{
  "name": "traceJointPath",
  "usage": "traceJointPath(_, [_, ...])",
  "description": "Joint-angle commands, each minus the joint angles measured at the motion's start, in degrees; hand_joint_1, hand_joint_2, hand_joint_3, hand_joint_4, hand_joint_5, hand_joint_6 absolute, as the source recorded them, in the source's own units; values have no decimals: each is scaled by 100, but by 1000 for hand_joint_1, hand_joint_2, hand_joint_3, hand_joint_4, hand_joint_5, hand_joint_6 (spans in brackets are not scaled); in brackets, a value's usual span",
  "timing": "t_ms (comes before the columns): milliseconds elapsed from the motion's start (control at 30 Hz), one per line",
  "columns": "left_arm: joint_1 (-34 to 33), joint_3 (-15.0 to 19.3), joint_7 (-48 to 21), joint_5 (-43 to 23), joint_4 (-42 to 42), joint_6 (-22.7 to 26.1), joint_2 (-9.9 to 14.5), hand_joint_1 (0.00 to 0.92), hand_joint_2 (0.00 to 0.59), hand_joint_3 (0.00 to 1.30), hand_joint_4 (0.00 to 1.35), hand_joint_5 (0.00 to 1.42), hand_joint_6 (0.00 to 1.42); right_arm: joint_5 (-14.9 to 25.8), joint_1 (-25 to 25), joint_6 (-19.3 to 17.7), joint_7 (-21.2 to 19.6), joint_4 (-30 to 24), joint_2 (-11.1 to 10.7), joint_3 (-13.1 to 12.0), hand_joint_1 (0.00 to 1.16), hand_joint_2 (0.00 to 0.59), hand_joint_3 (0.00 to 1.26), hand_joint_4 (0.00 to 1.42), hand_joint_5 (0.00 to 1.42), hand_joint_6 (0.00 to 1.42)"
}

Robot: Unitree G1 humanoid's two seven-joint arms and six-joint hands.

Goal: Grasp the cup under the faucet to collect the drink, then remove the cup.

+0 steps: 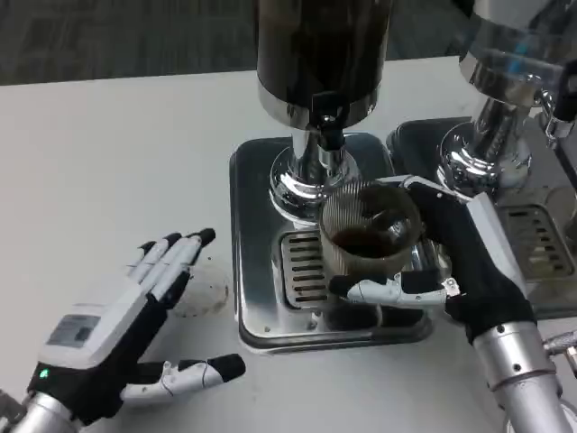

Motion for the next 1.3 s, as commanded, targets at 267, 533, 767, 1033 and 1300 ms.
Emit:
traceJointPath(267, [605, -7, -448, 81, -931, 556, 285, 0, 46, 0, 0, 0, 0, 150, 590, 164, 417, -1054, -61, -56, 1051, 116, 668, 717, 732, 848])
traceJointPath(533, [1219, 218, -15, 507, -1604, 862, 393, 0, 42, 0, 0, 0, 0, 303, 1033, -69, 726, -1553, -84, -9, 1050, 116, 682, 734, 745, 863])
traceJointPath(767, [1751, 418, 120, 591, -2002, 1039, 470, 0, 40, 0, 0, 0, 0, 433, 1461, -106, 1069, -2062, -228, 134, 1051, 116, 689, 745, 762, 883])
traceJointPath(1033, [2201, 548, 210, 694, -2420, 1188, 404, 0, 39, 0, 0, 0, 0, 340, 1952, -61, 1206, -2722, -301, 276, 1046, 115, 698, 763, 763, 900])
traceJointPath(1300, [2395, 543, 164, 661, -2603, 1323, 296, 0, 38, 0, 0, 0, 0, 190, 2163, -18, 1310, -3049, -408, 412, 1047, 115, 698, 763, 770, 903])
